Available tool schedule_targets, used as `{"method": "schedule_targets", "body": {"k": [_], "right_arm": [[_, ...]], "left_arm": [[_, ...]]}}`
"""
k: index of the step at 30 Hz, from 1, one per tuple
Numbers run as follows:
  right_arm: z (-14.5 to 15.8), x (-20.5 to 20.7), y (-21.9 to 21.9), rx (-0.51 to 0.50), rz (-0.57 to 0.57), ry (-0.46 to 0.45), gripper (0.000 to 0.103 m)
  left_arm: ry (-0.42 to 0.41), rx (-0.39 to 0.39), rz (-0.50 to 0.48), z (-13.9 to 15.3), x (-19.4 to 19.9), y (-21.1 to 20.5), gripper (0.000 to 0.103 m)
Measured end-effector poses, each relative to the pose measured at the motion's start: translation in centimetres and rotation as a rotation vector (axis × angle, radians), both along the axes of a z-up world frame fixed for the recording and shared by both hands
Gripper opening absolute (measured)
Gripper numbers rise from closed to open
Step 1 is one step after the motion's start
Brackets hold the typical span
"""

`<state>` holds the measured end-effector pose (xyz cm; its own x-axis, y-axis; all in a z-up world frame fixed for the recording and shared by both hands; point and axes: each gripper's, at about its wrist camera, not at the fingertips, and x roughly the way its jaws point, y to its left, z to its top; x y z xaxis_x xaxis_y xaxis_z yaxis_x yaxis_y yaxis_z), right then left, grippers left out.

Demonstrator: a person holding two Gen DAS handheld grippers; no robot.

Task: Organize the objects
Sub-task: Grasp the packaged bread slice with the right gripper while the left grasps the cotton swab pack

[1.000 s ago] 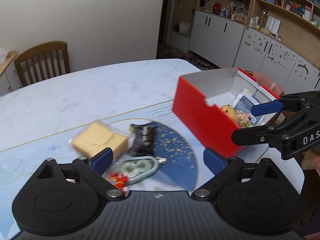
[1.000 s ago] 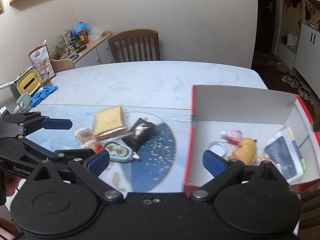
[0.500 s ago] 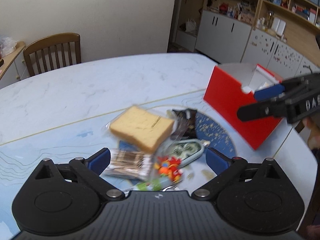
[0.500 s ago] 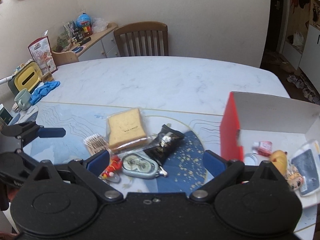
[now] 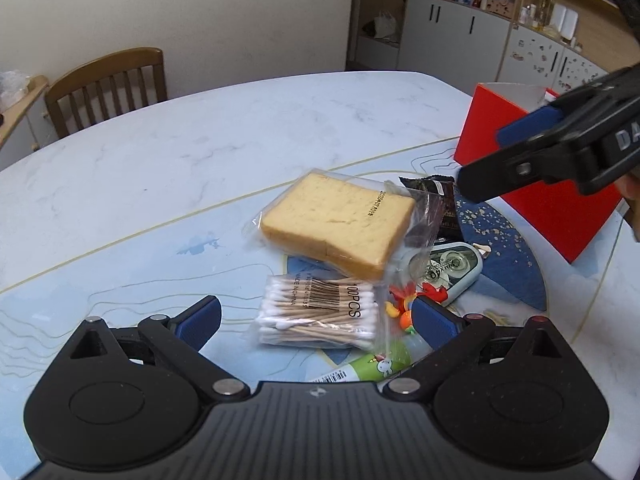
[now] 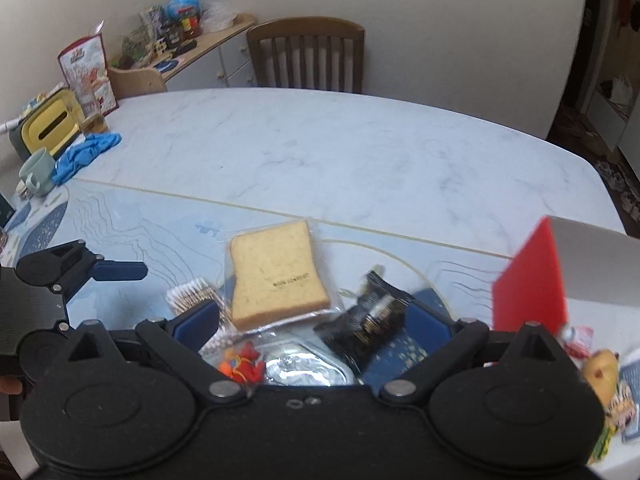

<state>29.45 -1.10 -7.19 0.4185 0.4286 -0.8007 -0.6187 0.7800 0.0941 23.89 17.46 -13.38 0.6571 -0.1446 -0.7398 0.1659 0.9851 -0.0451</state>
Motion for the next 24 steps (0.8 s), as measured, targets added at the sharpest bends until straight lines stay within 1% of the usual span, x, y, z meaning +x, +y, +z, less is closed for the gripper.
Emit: {"method": "schedule_targets", "body": {"k": [3, 8, 14, 17, 24], "right_arm": [[-0.7, 0.5, 1.6, -0.024, 0.023, 0.005, 0.1], [-1.9, 1.5, 4.1, -0.049, 0.051, 0.016, 0.1], [-3.6, 2.2, 6.8, -0.096, 0.085, 0.019, 0.1], [-4.5, 2.6, 7.7, -0.125, 0.094, 0.014, 0.1], [-6.1, 3.2, 8.6, -0.156, 0.097, 0.042, 0.1]], "left_arm": [[0.011, 0.008, -0.016, -0.7, 0.7, 0.1, 0.102], [0.027, -0.013, -0.015, -1.6, 1.4, 0.5, 0.102], [0.0, -0.015, -0.011, -2.1, 1.3, 0.7, 0.102], [-0.003, -0.017, -0.023, -2.5, 1.2, 0.6, 0.102], [-0.008, -0.021, -0.024, -3.1, 1.2, 0.7, 0.101]]}}
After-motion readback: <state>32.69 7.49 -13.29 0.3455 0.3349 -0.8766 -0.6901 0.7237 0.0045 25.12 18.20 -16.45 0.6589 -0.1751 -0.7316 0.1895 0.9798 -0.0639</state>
